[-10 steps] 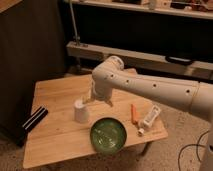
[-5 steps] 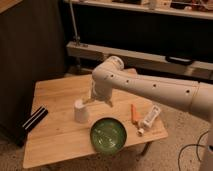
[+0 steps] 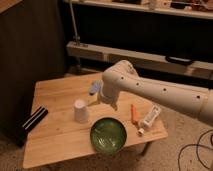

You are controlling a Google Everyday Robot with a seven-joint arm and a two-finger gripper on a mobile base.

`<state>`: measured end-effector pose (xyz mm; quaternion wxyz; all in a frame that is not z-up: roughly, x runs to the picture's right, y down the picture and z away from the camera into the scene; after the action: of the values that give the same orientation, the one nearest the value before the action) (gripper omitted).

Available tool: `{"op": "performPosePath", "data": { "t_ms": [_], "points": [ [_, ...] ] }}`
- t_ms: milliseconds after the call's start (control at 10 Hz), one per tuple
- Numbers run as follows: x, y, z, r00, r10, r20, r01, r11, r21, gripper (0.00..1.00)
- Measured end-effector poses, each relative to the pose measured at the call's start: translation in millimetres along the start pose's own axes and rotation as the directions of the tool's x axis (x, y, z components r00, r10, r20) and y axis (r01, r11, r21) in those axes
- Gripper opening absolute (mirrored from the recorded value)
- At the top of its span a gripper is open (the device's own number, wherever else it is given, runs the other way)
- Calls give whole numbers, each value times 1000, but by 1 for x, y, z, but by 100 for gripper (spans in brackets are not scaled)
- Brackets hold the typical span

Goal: Push the ceramic bowl across the table

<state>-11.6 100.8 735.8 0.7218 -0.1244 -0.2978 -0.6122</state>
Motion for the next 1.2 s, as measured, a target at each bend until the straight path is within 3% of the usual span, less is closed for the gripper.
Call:
{"op": "performPosePath", "data": {
  "t_ms": [100, 400, 600, 900, 1200],
  "points": [
    [-6, -1, 3, 1000, 4, 3, -4, 1000, -7, 54],
    [-22, 9, 26, 1000, 29, -3, -29, 997, -75, 20],
    [-30, 29, 45, 998, 52, -33, -54, 996, -68, 3],
    [-43, 56, 76, 995, 56, -85, -62, 996, -67, 0],
    [-39, 53, 90, 993, 38, -111, -46, 997, -70, 0]
  ]
}}
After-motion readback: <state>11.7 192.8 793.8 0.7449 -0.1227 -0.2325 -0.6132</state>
